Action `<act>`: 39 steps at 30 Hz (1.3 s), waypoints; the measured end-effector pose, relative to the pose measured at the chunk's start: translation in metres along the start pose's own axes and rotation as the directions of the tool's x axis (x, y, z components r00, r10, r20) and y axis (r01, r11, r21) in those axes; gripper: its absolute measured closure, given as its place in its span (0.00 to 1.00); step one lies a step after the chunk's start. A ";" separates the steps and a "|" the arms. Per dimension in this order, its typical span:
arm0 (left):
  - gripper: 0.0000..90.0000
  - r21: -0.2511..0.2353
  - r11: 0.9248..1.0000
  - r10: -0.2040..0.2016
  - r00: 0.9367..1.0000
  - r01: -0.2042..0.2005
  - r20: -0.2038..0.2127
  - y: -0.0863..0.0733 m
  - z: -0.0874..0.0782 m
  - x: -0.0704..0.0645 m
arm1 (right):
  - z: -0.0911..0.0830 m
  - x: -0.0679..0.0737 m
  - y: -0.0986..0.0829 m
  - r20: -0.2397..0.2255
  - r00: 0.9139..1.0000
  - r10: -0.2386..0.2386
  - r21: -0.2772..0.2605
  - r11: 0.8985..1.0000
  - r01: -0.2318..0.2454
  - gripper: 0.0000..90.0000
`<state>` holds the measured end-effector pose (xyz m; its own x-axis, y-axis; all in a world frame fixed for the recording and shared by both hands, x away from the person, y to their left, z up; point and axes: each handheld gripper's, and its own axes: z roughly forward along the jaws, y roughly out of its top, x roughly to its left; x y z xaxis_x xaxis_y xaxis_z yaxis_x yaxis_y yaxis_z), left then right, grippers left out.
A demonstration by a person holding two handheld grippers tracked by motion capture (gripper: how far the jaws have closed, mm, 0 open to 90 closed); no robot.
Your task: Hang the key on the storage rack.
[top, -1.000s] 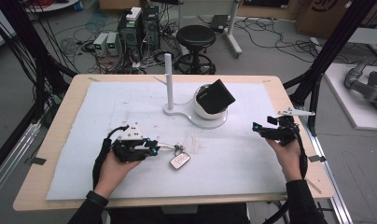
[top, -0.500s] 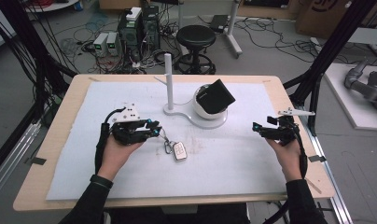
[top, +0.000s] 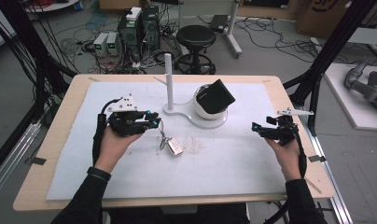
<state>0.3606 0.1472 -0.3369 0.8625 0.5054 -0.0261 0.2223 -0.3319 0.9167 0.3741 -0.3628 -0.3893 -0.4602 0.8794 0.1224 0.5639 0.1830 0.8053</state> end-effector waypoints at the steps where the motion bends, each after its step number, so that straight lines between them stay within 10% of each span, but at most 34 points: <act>1: 0.81 -0.001 1.000 -0.003 1.000 0.003 0.003 0.003 0.000 0.001 | 0.000 0.000 0.000 0.000 1.000 0.000 0.000 1.000 0.000 0.24; 21: 0.81 -0.014 0.999 0.033 0.999 -0.033 -0.002 0.062 0.000 0.023 | 0.001 -0.001 -0.001 -0.006 1.000 0.005 0.001 1.000 -0.005 0.24; 39: 0.81 -0.039 0.999 -0.032 0.999 0.032 0.000 0.091 0.013 0.060 | 0.000 -0.002 -0.004 -0.007 1.000 0.011 0.005 1.000 -0.011 0.24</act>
<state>0.4388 0.1372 -0.2605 0.8551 0.5155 -0.0559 0.2320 -0.2838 0.9304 0.3731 -0.3656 -0.3928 -0.4590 0.8781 0.1353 0.5723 0.1758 0.8010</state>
